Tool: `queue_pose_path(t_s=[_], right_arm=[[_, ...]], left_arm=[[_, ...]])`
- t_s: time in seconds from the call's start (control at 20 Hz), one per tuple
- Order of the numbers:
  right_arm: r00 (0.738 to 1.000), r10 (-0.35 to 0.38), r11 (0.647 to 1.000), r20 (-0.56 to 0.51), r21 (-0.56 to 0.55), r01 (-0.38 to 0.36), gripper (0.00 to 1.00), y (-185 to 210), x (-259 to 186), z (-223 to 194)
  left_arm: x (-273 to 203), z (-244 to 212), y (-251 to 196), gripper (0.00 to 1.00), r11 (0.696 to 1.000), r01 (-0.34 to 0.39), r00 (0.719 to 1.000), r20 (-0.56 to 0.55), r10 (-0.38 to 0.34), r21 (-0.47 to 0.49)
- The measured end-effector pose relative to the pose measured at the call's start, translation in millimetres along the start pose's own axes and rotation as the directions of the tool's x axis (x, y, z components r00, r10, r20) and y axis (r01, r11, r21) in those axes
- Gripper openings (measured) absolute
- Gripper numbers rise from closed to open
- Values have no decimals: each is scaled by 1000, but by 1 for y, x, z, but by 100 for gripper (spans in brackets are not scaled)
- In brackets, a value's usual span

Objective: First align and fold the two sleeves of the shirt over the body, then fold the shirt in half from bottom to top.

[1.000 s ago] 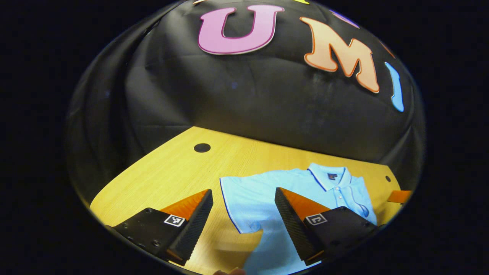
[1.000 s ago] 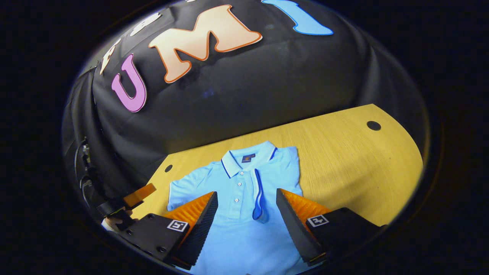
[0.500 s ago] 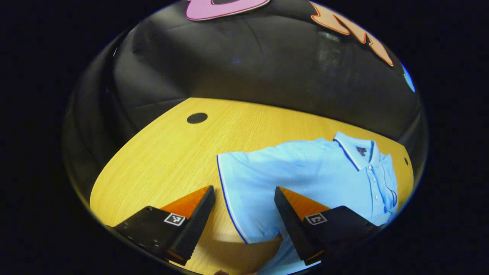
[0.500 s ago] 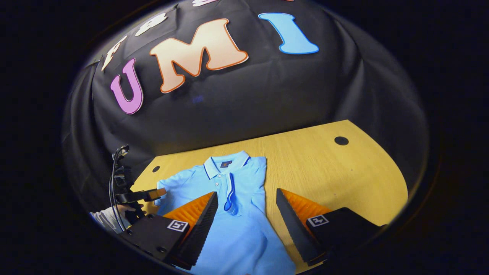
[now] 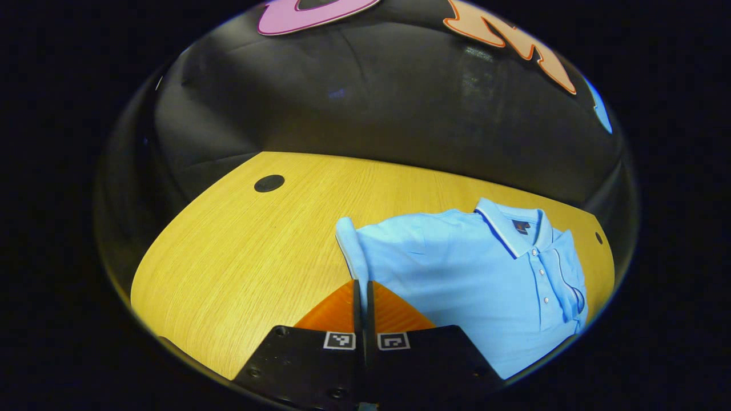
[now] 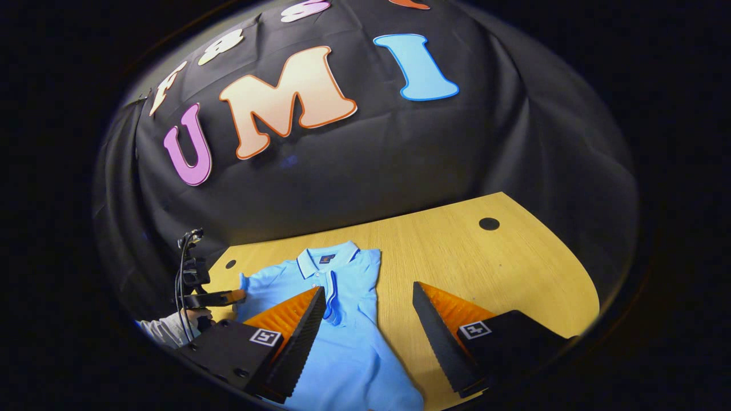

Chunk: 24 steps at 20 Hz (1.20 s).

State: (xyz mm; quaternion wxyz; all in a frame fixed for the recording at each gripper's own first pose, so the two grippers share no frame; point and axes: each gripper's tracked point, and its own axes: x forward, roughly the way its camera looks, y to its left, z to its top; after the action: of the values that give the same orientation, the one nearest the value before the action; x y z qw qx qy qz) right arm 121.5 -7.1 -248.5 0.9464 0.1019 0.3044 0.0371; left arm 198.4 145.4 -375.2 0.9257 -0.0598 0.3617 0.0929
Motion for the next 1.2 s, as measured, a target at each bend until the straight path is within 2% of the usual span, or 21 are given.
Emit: queue_pose_path(t_s=[0.4,0.65,0.9,1.0,1.05,1.2], right_arm=[[1000,-17,1000,-5,3,17,97,-22,-23,-7],[999,-35,999,-7,19,35,97,-32,-30,-6],[998,-59,998,-22,30,60,97,-34,-26,-13],[998,-69,997,-14,30,69,97,-31,-22,-13],[998,-69,997,-8,30,69,97,-28,-21,-12],[996,-77,997,36,6,77,97,-23,-22,-10]], left_arm=[[-24,32,-94,0,988,135,988,60,-140,79],[-18,7,-147,0,972,197,980,-5,-197,125],[-3,-17,-165,1,965,200,980,-49,-195,167],[-6,-22,-173,5,956,260,965,-68,-253,136],[-11,-18,-176,15,952,282,959,-46,-279,116],[-35,2,-163,100,957,268,960,53,-275,112]])
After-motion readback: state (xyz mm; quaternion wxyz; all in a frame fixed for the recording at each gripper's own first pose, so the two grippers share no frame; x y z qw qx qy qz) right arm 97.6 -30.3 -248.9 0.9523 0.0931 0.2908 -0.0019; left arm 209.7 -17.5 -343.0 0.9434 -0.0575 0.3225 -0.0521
